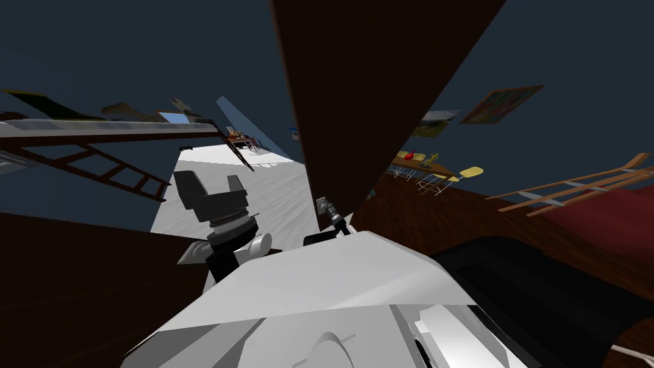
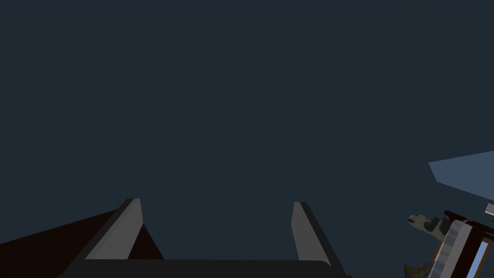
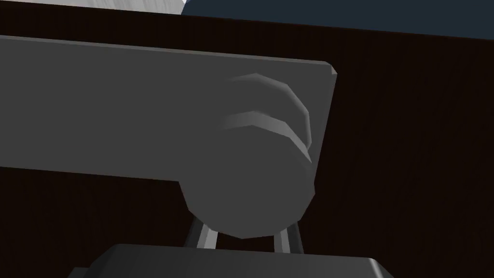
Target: Push the door open
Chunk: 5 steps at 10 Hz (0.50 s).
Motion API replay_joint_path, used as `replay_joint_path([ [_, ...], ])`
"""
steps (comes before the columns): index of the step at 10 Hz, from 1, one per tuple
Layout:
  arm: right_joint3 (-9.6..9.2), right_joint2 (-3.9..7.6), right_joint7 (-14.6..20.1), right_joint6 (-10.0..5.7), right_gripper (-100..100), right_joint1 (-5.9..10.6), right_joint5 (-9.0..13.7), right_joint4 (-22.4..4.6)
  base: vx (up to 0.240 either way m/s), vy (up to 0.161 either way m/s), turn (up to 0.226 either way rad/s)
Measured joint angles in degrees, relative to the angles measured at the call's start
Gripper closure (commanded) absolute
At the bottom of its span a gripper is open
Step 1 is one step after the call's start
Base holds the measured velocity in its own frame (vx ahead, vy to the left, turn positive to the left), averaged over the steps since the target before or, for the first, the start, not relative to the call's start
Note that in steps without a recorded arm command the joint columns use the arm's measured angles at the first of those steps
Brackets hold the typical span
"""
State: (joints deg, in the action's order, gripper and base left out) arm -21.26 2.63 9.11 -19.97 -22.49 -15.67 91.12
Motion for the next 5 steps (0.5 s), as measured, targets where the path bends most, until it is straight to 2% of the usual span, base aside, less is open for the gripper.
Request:
replay_joint_path([
  [1,0.03,0.2,-0.3,-0.04,-100,-0.32,0.12,0.33,-0.058,0.029,-0.097],
  [3,-0.38,0.59,-0.24,-0.02,-100,-1.48,-0.04,1.42,-0.222,0.006,-0.008],
  [5,-0.72,0.87,0.03,0.0,-100,-2.57,-0.14,2.47,-0.246,0.014,-0.054],
])
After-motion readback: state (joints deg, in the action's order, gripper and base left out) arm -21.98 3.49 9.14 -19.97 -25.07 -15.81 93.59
